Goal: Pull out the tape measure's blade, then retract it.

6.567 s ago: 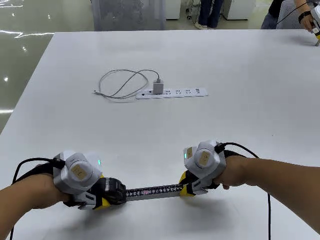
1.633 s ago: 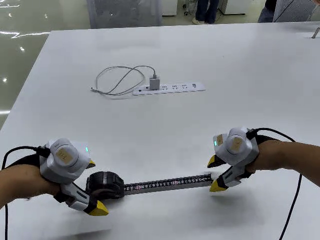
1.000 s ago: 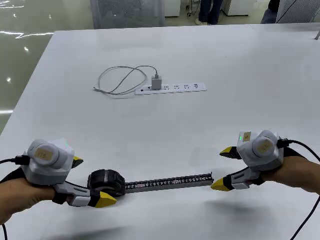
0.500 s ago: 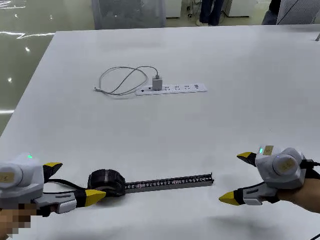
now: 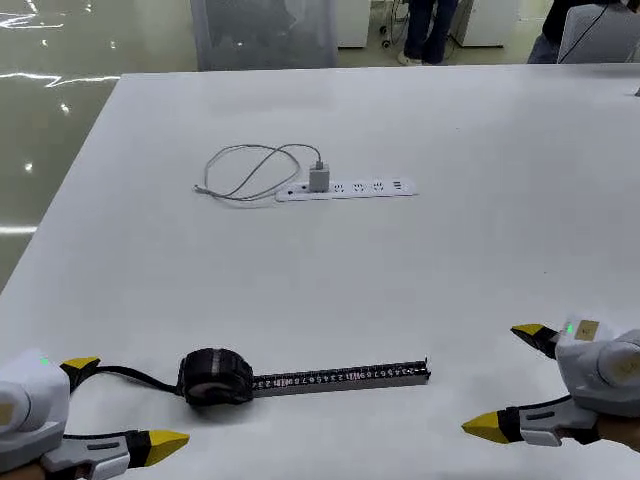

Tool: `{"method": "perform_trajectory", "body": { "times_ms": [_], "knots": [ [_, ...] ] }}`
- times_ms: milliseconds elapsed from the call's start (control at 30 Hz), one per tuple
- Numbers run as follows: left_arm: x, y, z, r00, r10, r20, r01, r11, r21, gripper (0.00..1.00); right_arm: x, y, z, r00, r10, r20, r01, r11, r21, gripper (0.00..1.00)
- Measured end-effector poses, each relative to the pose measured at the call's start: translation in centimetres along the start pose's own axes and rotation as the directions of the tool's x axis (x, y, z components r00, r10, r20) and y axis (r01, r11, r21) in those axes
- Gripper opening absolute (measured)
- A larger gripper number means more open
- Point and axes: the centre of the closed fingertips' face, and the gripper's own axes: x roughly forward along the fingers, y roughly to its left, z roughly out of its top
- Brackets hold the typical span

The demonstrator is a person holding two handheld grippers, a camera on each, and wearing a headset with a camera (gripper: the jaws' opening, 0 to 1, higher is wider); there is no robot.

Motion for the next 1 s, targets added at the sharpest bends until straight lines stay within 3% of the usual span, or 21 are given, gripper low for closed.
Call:
{"method": "perform_trajectory", "body": {
  "times_ms": [267,467,700,867,1000],
  "knots": [
    [-1.0,0.7,-1.5,0.9997,0.023,-0.002,-0.023,1.0,-0.003,0.99,-1.5,0.4,-1.8,0.9999,-0.007,0.012,0.007,0.998,0.058,0.99],
    [-1.4,0.0,-2.4,0.9999,0.013,-0.011,-0.012,1.0,0.009,0.99,-2.2,1.0,-3.4,1.0,0.002,-0.009,-0.001,0.999,0.041,0.99],
    [-2.1,-0.4,-3.1,0.9999,0.013,-0.01,-0.013,1.0,0.012,0.99,-3.0,0.9,-3.6,0.9999,-0.011,0.0,0.011,0.998,0.058,0.99],
    [-2.2,-0.5,-3.1,1.0,0.004,-0.002,-0.004,1.0,0.012,0.99,-3.5,0.2,-3.7,0.9983,-0.051,0.028,0.049,0.996,0.081,0.99],
    [-1.9,-0.7,-3.2,1.0,0.002,-0.003,-0.002,1.0,0.02,0.99,-3.5,0.6,-3.8,0.9988,-0.046,0.014,0.045,0.996,0.075,0.99]
  ]
}}
